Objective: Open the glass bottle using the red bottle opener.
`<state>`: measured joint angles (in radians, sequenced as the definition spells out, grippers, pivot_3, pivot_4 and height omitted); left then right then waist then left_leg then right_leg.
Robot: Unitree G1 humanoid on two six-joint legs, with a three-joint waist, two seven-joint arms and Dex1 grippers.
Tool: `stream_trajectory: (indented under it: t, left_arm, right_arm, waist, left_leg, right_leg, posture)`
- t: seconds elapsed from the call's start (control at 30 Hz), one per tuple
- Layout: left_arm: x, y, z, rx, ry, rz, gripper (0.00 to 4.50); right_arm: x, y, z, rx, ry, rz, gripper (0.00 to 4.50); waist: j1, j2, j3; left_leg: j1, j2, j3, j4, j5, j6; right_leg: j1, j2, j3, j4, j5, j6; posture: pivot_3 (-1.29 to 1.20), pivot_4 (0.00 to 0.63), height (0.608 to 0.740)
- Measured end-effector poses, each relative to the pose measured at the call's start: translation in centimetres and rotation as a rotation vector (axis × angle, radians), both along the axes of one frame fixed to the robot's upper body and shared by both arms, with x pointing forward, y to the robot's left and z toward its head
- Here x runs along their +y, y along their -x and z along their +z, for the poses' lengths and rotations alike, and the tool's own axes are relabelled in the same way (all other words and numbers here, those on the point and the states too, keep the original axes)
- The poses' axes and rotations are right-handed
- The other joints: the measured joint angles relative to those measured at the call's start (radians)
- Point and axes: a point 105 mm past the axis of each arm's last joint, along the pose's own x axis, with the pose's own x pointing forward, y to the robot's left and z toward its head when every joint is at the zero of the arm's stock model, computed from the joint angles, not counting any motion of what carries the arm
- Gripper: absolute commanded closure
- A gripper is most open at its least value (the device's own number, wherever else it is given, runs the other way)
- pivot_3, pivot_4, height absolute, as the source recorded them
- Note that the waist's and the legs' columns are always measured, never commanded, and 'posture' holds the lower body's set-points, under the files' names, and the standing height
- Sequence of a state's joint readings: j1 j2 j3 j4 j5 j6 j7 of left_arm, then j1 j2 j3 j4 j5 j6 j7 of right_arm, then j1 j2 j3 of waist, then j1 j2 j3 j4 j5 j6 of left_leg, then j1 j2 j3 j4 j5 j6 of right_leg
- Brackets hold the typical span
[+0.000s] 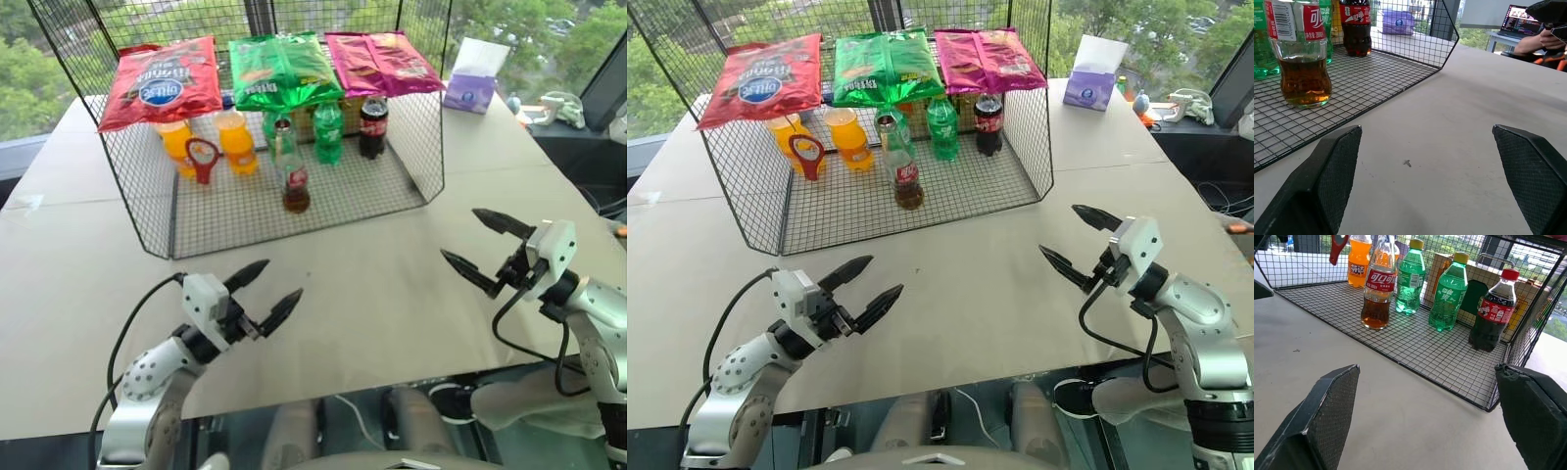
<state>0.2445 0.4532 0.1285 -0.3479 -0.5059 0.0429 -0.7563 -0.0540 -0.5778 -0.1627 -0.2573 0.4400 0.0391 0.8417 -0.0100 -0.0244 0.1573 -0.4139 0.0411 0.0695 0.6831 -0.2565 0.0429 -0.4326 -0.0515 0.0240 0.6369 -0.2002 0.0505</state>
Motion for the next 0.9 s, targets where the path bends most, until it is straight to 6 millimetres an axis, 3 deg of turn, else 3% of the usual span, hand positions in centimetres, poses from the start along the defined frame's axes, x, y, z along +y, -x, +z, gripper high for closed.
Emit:
stream_trajectory:
  t: [0.4,0.6,0.73,0.9]
  left_arm:
    - [0.9,-2.2,2.9,-0.087,0.097,0.049,0.08]
    - [3.4,-4.4,5.6,-0.160,0.169,0.175,0.08]
    - [5.1,-6.7,6.3,-0.130,0.119,0.302,0.08]
    - [6.0,-8.1,7.3,-0.119,0.086,0.366,0.08]
  right_arm:
    - [0.8,0.5,0.5,-0.014,-0.072,0.033,0.00]
    - [4.0,2.9,4.2,-0.107,-0.201,0.207,0.00]
    - [6.6,4.8,7.0,-0.191,-0.223,0.345,0.00]
    - [7.1,5.1,7.4,-0.183,-0.228,0.368,0.00]
  waist:
    - [0.001,0.000,0.000]
    - [0.000,0.000,0.000]
    - [0.001,0.000,0.000]
    - [0.002,-0.001,0.000]
  left_leg:
    - [0.000,0.000,0.000,0.000,0.000,0.000]
    - [0.000,0.000,-0.001,0.000,0.000,0.000]
    - [0.000,0.000,-0.001,0.000,0.000,0.000]
    - [0.000,-0.001,0.001,0.000,0.000,0.000]
  right_leg:
    - [0.000,0.001,0.000,0.000,0.000,0.000]
    - [0.000,0.001,0.000,0.001,0.000,0.000]
    - [0.001,0.001,-0.001,0.001,0.000,0.000]
    - [0.001,0.001,-0.001,0.000,0.000,0.000]
  posture:
    - [0.00,0.150,0.740]
    - [0.00,0.150,0.740]
    - [0.00,0.150,0.740]
    - [0.00,0.150,0.740]
